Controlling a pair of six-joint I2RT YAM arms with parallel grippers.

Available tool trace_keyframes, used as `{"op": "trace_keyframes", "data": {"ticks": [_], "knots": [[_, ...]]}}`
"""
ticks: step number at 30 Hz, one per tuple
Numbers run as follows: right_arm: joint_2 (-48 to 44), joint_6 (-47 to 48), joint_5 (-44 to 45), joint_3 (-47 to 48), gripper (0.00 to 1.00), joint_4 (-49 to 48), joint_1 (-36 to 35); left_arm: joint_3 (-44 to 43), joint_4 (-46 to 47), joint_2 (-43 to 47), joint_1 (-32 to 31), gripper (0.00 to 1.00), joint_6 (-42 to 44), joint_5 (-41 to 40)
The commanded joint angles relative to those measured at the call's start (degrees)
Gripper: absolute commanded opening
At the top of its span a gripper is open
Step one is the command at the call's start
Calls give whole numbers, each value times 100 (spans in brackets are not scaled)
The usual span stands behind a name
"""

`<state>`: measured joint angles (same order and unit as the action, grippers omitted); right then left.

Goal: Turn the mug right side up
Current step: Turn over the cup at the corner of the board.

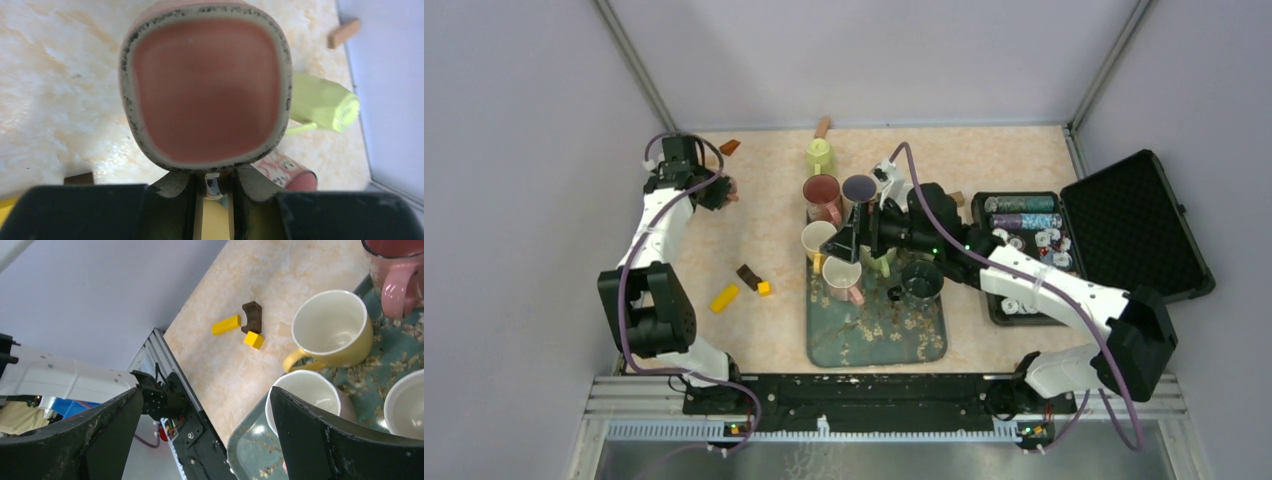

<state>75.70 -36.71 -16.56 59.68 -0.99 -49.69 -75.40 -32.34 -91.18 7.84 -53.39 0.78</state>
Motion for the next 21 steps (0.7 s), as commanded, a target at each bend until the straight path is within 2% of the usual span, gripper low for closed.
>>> {"op": "trace_keyframes", "data": {"ticks": [1, 7, 16, 21], "knots": [[270, -249, -366, 564, 99, -521, 258, 3, 926, 700, 9, 0, 151, 775], [720, -402, -631, 940, 99, -743, 496, 319, 1720, 1148, 12, 0, -179, 1939], [1412, -742, -1292, 1610, 98, -1080, 699, 1033, 3171, 1761, 4, 0, -1215, 3660], [1745, -1300, -1661, 1751, 95, -1567, 813, 1661, 4446, 2179, -23, 0, -1937, 4277]]}}
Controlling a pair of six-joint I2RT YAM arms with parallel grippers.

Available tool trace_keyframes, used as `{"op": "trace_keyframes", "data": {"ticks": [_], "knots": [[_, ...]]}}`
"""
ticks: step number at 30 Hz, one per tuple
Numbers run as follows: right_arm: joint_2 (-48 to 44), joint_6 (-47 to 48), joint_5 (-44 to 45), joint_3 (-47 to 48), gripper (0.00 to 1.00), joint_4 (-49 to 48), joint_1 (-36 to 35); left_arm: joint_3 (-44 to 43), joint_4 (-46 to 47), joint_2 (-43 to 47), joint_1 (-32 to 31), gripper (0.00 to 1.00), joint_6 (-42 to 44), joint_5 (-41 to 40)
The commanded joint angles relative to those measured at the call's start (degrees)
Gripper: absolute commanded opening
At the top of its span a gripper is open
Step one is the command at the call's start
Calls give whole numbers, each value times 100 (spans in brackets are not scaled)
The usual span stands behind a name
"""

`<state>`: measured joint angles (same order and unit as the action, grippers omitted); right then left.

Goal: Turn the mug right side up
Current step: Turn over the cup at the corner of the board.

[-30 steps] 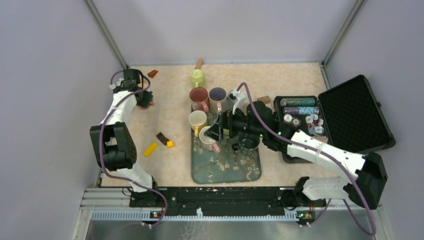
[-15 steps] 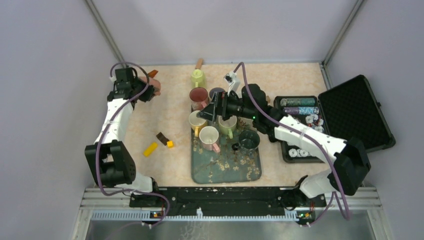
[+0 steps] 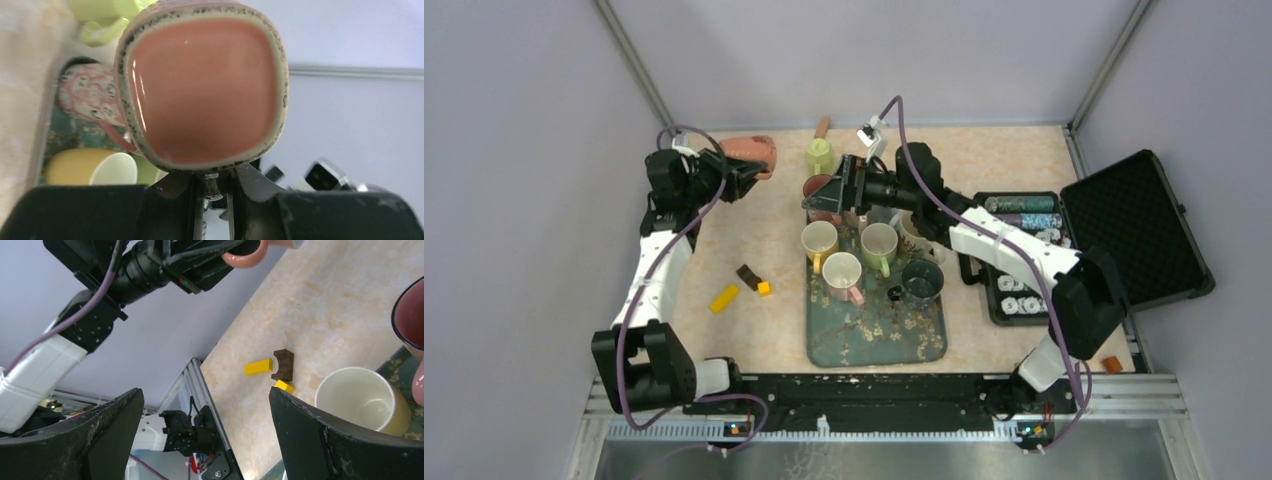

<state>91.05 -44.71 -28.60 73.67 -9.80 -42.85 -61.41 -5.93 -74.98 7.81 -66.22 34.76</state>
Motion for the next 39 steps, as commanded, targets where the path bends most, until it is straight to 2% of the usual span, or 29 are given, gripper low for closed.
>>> {"op": "trace_keyframes", "data": {"ticks": [1, 6, 13, 20, 26, 39], "knots": [[264, -610, -503, 371, 95, -784, 130, 402, 2065, 614, -35, 0, -791, 959], [429, -1145, -542, 391, 89, -1128, 128, 1030, 3287, 888, -194, 0, -1395, 1127], [629, -1866, -490, 377, 73, -1709, 119, 1448, 4225, 982, -613, 0, -1810, 1004], [757, -2195, -327, 423, 56, -1963, 120, 1548, 4598, 941, -1028, 0, -1917, 928], [896, -2450, -327, 482, 51, -2145, 128, 1739, 5027, 882, -1282, 0, -2062, 884], [835, -2482, -145, 319, 25, -2324, 172, 2079, 5558, 950, -1326, 0, -2252, 1218]]}}
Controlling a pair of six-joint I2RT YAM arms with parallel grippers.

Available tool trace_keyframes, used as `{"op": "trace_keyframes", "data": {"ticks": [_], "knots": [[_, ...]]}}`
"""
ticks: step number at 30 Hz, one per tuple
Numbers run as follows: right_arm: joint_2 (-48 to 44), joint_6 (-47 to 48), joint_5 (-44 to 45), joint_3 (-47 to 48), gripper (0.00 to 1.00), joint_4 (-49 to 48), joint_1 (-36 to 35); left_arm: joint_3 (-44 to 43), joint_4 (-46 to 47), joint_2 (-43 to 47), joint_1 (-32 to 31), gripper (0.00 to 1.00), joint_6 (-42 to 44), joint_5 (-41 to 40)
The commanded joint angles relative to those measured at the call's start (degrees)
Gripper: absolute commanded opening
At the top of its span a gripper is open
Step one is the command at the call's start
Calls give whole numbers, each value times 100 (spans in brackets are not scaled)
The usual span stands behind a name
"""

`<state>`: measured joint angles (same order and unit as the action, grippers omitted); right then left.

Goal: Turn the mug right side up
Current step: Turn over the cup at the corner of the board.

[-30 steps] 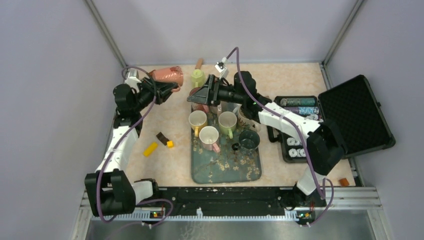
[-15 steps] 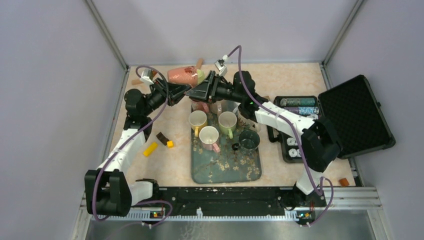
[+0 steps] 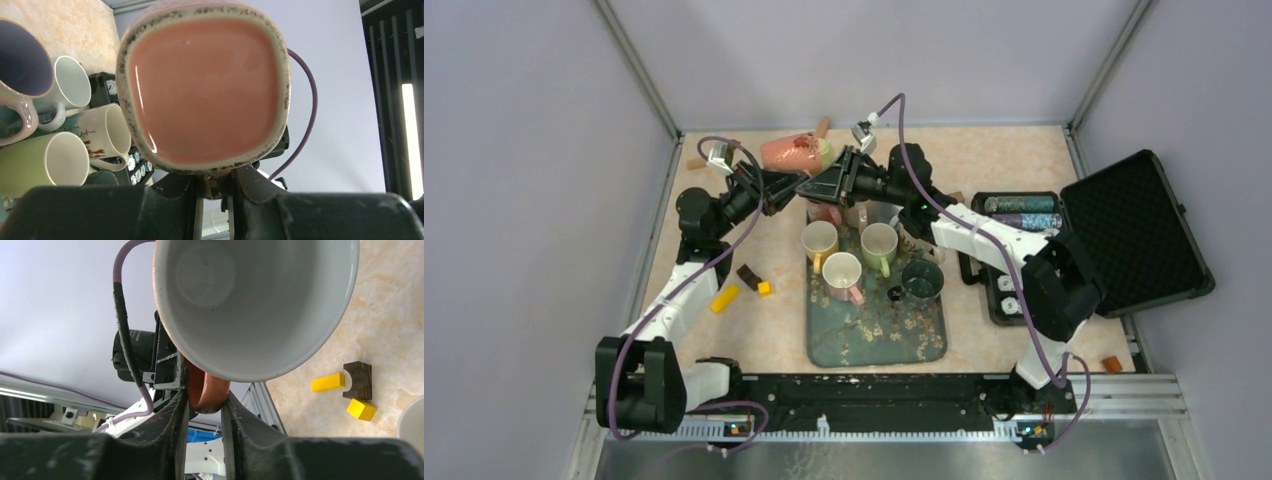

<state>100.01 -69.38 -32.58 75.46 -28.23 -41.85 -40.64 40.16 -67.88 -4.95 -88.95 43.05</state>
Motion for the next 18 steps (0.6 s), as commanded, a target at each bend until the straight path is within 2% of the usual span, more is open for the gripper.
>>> {"op": "trace_keyframes", "data": {"ticks": [1, 3, 5, 11, 12, 15, 18], "knots": [[-69, -7, 259, 146, 22, -474, 71, 30, 1021, 244, -50, 0, 4, 411], [-98, 126, 276, 181, 14, -337, 74, 71, 1055, 269, -50, 0, 34, 454], [-143, 281, 307, 205, 2, -193, 70, 81, 1052, 281, -50, 0, 116, 516], [-410, 835, 486, 183, 0, 270, 64, -48, 562, 408, -50, 0, 712, 555], [-431, 889, 489, 168, 0, 297, 63, -76, 418, 436, -50, 3, 819, 514], [-489, 992, 476, 151, 0, 321, 50, -86, 262, 499, -52, 21, 963, 400], [-515, 1092, 459, 168, 0, 371, 24, -67, 221, 525, -50, 34, 1031, 341]]}}
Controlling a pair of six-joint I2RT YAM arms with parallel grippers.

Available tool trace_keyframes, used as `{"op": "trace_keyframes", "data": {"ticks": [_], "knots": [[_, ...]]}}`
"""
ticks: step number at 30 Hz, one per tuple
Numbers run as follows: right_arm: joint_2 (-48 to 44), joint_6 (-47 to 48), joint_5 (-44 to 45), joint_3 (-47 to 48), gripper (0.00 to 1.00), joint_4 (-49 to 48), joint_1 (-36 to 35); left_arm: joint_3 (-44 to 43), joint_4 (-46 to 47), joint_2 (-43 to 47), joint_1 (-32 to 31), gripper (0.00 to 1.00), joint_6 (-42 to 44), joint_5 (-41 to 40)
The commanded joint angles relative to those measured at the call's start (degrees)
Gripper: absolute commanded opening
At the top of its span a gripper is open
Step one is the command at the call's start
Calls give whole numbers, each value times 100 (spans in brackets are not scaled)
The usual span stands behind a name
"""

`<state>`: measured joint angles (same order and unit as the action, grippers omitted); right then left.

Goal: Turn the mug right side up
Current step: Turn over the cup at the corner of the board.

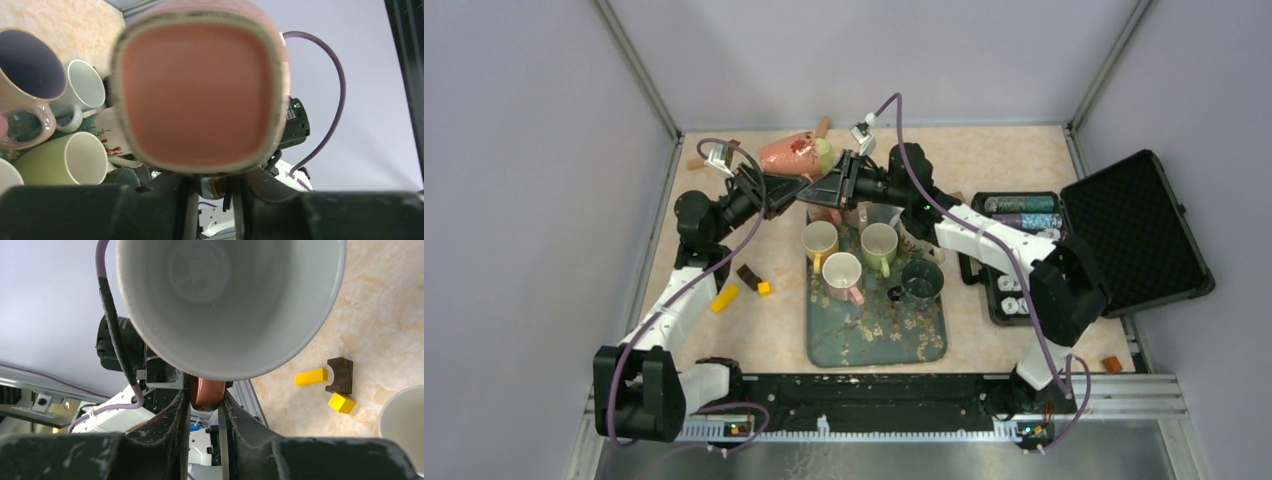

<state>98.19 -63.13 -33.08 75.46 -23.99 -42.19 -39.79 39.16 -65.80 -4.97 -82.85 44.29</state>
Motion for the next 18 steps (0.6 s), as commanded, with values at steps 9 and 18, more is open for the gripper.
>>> {"op": "trace_keyframes", "data": {"ticks": [9, 18], "knots": [[-425, 585, 518, 84, 0, 25, 49, 32, 347, 380, -45, 50, 488, -32], [-567, 585, 522, -150, 0, 1, 45, 371, 327, 608, -30, 51, 479, -502]]}}
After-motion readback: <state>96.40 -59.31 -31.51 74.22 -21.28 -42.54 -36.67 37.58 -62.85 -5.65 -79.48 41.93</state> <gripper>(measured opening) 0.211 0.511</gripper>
